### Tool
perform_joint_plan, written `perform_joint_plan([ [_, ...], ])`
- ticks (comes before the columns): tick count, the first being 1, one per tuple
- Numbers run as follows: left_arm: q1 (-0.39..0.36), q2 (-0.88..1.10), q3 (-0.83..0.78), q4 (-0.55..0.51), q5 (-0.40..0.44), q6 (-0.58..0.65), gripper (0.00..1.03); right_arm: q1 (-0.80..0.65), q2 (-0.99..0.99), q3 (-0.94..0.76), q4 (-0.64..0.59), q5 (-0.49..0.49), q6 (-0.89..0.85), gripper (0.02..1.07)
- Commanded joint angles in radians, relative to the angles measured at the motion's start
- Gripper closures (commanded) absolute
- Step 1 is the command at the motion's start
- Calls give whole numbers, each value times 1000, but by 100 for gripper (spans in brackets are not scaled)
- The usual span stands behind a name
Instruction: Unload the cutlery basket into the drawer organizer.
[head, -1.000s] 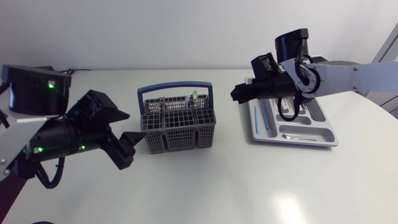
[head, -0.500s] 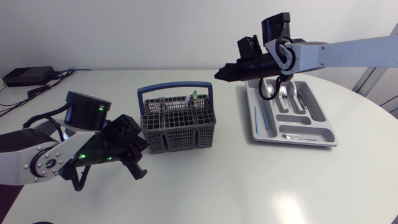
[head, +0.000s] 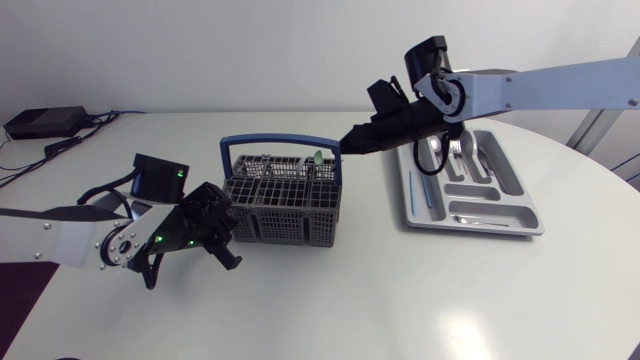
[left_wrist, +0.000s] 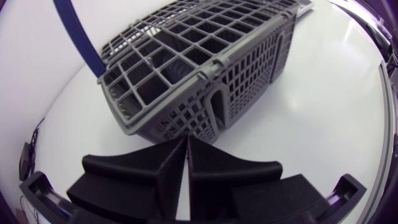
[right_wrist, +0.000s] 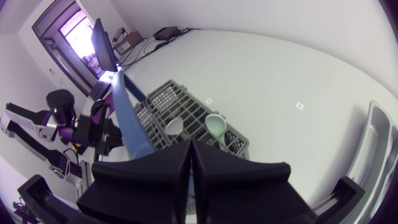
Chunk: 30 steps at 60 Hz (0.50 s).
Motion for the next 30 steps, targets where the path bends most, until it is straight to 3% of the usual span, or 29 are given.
perform_joint_plan([
  [1,28,53,54,37,-4,29,85,-2,-80,-98,-25,-26,-62,101],
  [23,71,165,177,63,13,53,85,77,-299,-362,-24,-32,-90,101],
  [30,73,186,203,60,15,52,85,90,-359,-404,39,22,-55,101],
])
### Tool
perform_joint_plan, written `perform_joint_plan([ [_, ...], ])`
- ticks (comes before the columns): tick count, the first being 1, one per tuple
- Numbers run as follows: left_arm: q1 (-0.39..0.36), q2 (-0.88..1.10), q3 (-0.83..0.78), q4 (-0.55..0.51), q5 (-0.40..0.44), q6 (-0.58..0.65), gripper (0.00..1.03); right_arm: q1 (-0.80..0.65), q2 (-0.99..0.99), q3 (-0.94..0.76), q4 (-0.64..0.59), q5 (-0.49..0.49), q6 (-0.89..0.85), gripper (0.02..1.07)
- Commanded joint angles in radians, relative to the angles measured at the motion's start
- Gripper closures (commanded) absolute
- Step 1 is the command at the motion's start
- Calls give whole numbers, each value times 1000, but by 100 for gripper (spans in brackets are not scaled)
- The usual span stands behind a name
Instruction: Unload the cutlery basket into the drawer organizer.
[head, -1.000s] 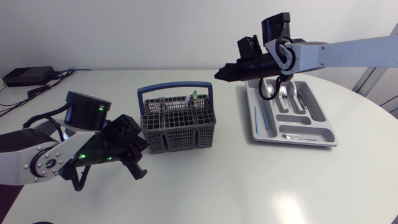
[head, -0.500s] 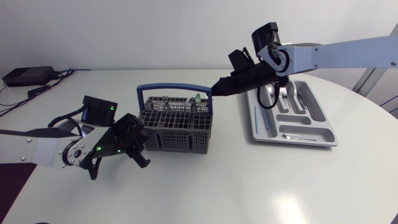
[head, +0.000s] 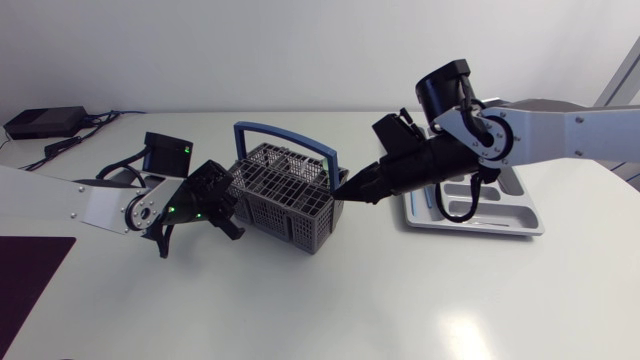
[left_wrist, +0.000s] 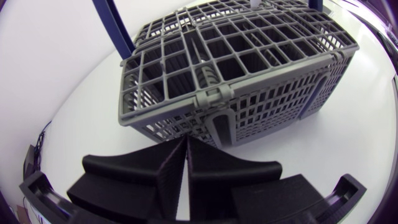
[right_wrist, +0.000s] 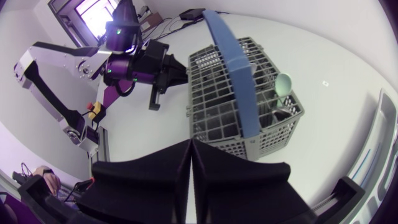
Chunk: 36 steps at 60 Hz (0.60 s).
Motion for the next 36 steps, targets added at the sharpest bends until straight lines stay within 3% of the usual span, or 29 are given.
perform_joint_plan([
  [1,6,24,43,17,10,23,85,-5,-45,-36,51,22,25,101],
  [8,13,6,22,12,10,23,85,-104,-7,0,100,51,33,101],
  [19,31,-17,-30,20,8,26,85,-170,231,127,162,95,39,101],
  [36,43,-6,-27,32,10,27,85,-153,476,359,173,117,86,101],
])
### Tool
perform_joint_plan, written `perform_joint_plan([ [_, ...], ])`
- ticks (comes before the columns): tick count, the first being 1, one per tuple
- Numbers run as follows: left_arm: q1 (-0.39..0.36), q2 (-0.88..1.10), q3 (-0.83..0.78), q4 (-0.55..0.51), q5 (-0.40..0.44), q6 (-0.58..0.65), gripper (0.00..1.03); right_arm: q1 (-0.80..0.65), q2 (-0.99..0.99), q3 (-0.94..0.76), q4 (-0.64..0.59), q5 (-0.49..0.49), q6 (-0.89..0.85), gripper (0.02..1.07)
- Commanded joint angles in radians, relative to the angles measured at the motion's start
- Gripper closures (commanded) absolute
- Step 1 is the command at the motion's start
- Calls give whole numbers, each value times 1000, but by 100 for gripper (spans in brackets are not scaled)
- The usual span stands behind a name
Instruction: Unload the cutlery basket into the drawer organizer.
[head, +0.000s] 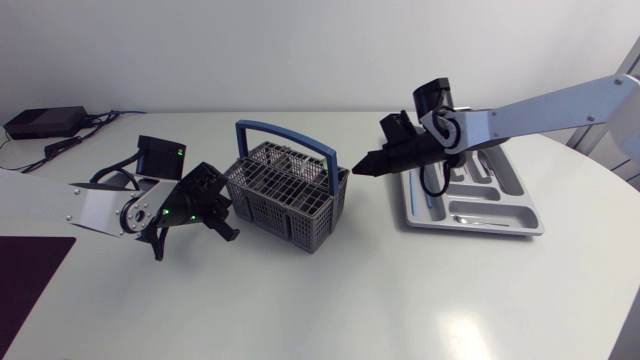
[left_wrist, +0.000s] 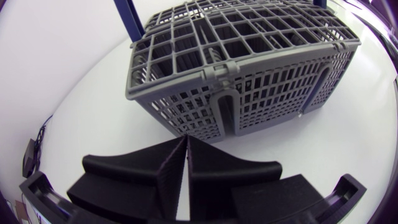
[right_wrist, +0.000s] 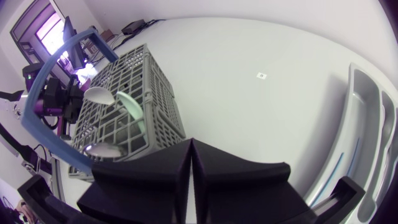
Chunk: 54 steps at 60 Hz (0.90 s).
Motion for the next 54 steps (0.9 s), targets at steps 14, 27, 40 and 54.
perform_joint_plan([
  [14,10,35,69,14,3,7,85,30,61,131,-61,-53,49,101],
  [27,16,104,164,11,39,-26,85,47,-21,8,-78,-98,26,101],
  [40,21,157,230,3,72,-39,85,109,-143,-151,-63,-101,19,101],
  [54,25,195,291,-43,109,-42,85,179,-238,-268,-54,-95,28,101],
])
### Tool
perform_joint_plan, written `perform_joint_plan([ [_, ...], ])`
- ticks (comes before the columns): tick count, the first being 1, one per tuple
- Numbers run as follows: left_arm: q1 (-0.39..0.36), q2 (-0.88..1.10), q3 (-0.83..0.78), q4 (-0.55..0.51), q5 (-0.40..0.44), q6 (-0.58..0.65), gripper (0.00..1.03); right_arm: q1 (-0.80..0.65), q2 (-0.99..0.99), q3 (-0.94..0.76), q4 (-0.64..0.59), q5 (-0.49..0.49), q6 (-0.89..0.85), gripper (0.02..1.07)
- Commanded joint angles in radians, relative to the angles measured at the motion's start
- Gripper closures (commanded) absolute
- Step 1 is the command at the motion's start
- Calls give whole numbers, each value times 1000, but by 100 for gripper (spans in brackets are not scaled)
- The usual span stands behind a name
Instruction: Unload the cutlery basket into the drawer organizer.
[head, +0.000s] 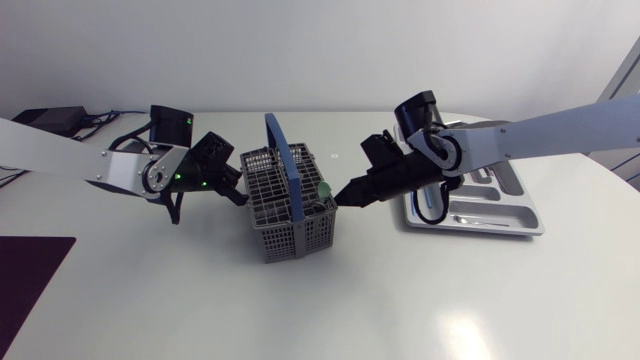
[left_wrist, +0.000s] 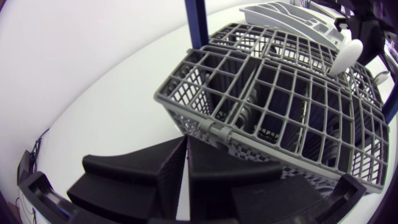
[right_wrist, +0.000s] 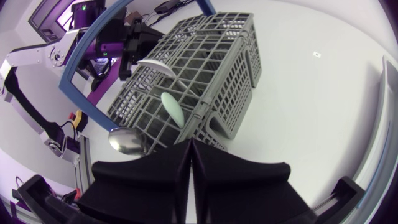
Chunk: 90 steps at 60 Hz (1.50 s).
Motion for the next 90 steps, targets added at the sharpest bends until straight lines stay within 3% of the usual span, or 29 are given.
perform_joint_plan([
  [1,-4,43,49,-20,26,-14,85,36,-49,-49,3,-17,7,101],
  [14,-9,81,98,-37,42,-26,84,68,-134,-141,26,-10,21,101],
  [22,-5,74,113,-61,46,-25,84,71,-200,-181,43,77,17,101],
  [27,10,22,93,-71,51,-16,83,70,-252,-221,73,140,7,87],
  [30,18,-27,67,-74,69,0,76,67,-290,-250,83,155,-14,73],
  [36,30,-109,29,-113,80,35,50,67,-344,-295,107,218,-37,52],
  [40,31,-155,-2,-135,94,52,34,65,-353,-304,112,238,-43,48],
  [46,25,-239,-66,-144,94,76,26,56,-353,-304,150,273,-52,48],
  [55,-27,-412,-177,-213,94,118,26,-16,-233,-199,167,258,-59,48],
  [70,-183,-638,-376,-327,92,199,27,-99,73,107,164,200,4,48],
  [81,-262,-636,-419,-365,92,224,44,-113,248,341,113,166,46,49],
  [85,-275,-604,-425,-360,92,228,50,-119,311,430,84,157,70,61],
  [90,-286,-552,-427,-336,92,233,70,-121,382,528,47,141,78,78],
])
